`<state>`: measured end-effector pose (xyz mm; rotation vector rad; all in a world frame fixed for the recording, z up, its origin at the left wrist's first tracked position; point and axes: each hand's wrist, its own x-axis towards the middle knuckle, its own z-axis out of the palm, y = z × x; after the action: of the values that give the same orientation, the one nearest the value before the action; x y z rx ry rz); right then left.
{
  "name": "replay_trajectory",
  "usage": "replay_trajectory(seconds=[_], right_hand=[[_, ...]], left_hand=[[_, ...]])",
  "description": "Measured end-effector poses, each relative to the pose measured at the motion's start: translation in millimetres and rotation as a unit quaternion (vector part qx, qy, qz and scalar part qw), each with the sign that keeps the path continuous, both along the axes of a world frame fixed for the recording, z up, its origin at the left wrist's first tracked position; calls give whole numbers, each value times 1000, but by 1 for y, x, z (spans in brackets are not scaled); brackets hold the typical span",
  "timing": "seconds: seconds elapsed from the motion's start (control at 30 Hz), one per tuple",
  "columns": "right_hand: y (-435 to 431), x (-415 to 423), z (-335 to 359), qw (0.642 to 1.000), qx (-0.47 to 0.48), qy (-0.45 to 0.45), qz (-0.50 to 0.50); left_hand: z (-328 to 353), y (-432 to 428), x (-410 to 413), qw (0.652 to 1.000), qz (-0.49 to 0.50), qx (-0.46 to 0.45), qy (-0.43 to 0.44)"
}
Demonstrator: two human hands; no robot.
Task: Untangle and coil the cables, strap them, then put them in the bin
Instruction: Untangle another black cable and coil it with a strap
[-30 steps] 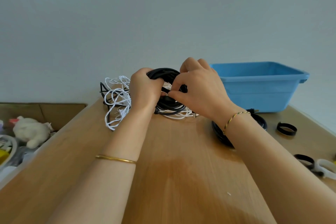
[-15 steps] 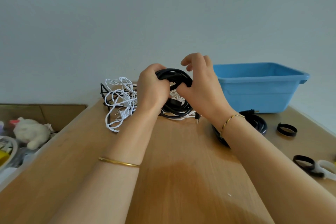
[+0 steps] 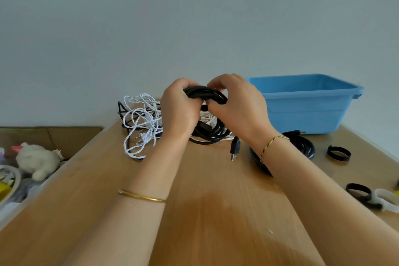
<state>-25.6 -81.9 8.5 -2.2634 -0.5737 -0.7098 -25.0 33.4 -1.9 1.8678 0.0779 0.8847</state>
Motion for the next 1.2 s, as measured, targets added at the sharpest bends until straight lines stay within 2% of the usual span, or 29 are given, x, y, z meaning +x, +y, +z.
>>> replay_trajectory(seconds=[0.27,0.4,0.57,0.73,0.93,1.07,1.2], right_hand=[[4,0,-3,999,-47,-13,18],[3,2,-4,999,-45,-22,17],[1,7,-7,999,-50,-16,4],[0,11,-12,995,-82,-36,-36],[-1,11,-8,994,-102,-37,-31],[-6,13,-7,995,-92,-15,-21],[-11,16,-6,998,-64,-3,4]], left_hand=[[-4,12,6,998,41,4,51],[-3,13,4,997,37,15,65],[0,10,-1,997,10,-13,70],[6,5,-4,995,-36,-51,76],[11,10,-5,980,-133,-112,99],[13,14,-11,957,-243,-107,113],[11,16,-11,947,-278,-118,109]])
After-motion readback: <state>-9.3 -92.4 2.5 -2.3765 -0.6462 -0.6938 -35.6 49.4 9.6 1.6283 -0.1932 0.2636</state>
